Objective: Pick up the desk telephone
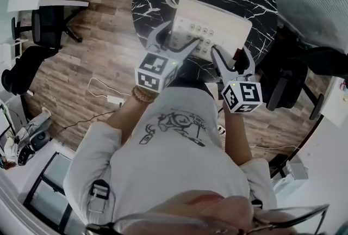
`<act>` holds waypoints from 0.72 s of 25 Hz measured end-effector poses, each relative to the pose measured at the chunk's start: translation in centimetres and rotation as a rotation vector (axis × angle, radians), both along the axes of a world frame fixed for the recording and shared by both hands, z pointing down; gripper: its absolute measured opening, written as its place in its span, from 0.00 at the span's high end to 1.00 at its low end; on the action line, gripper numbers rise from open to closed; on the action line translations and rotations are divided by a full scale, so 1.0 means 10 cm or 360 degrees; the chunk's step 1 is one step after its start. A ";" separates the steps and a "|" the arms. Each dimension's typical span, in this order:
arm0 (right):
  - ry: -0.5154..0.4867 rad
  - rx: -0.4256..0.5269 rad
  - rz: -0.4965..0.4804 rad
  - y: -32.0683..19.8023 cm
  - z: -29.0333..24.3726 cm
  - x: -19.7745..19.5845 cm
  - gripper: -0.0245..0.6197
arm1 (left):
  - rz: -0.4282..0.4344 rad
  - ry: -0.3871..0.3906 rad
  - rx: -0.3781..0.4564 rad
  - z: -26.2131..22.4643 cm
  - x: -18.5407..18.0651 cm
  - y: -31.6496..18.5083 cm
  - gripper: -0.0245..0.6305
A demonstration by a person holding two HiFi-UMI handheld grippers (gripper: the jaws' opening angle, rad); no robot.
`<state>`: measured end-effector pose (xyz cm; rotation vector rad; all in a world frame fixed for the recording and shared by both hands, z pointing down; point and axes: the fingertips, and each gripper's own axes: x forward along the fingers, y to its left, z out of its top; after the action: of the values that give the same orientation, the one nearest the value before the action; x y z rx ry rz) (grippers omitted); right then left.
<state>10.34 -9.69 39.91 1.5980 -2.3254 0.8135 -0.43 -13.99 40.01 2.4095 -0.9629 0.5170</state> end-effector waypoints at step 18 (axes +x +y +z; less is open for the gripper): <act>0.0046 0.0276 0.0032 0.13 -1.27 -0.02 0.38 | -0.0036 0.0110 0.0243 -1.26 -0.03 0.17 0.40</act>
<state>10.15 -8.43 27.24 1.6912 -2.4207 0.6028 -0.70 -12.32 27.36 2.5298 -1.0321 0.3615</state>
